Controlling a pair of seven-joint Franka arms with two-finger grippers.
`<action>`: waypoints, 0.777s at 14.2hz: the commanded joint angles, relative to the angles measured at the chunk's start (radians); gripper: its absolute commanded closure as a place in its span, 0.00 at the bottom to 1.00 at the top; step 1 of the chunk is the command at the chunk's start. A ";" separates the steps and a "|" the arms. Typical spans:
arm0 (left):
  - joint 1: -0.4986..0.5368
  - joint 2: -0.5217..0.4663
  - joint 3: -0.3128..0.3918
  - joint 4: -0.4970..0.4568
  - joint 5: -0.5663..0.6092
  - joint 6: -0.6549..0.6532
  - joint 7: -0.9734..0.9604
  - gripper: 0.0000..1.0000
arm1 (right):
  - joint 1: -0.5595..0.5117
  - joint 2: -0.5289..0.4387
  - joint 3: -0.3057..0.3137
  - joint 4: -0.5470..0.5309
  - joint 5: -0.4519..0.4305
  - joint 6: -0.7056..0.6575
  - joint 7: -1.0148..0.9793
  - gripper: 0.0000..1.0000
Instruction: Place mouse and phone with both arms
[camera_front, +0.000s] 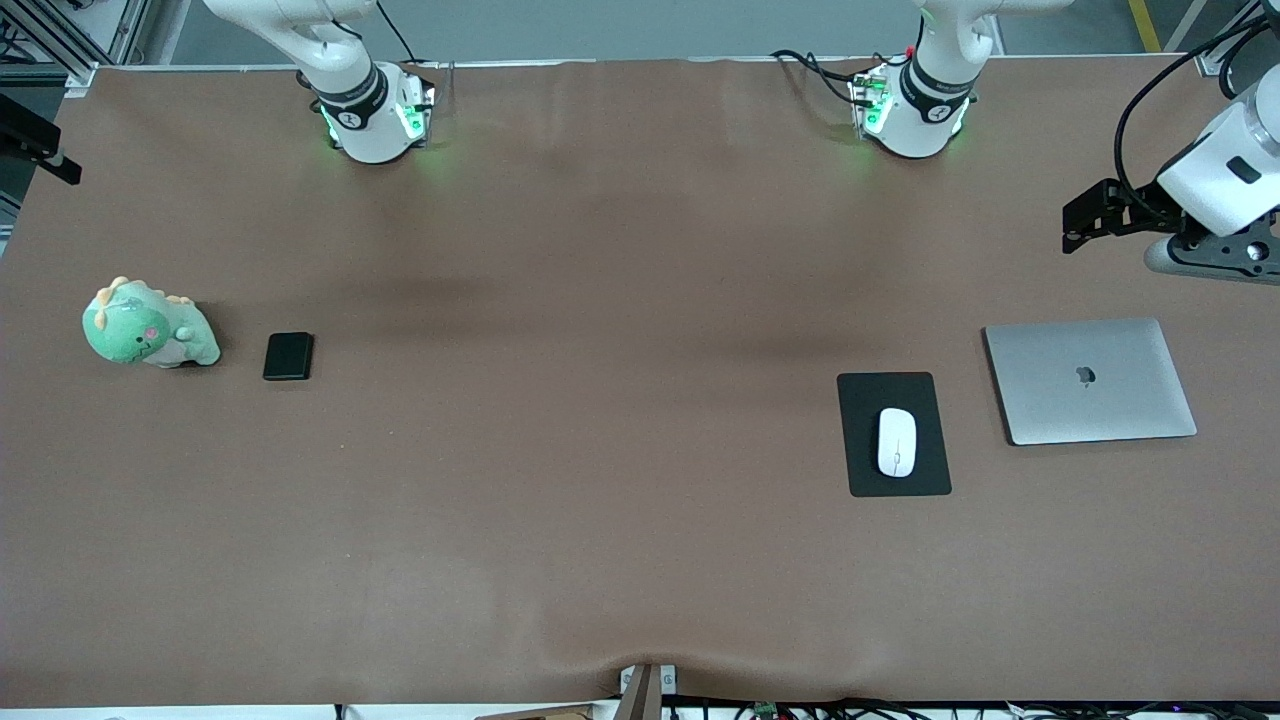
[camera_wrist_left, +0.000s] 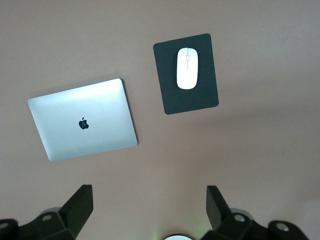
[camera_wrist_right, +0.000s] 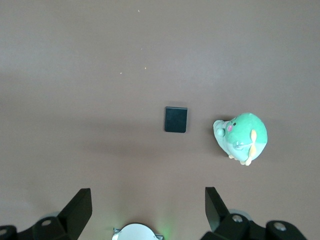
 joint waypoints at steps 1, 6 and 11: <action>0.012 -0.014 0.000 0.000 -0.043 -0.007 -0.005 0.00 | 0.013 0.083 -0.005 0.106 -0.026 -0.014 -0.002 0.00; 0.013 -0.014 0.002 0.000 -0.030 -0.006 0.000 0.00 | 0.009 0.112 -0.005 0.147 -0.023 -0.015 -0.009 0.00; 0.013 -0.014 0.002 0.002 -0.025 0.002 0.000 0.00 | 0.013 0.112 0.000 0.147 -0.020 -0.017 -0.061 0.00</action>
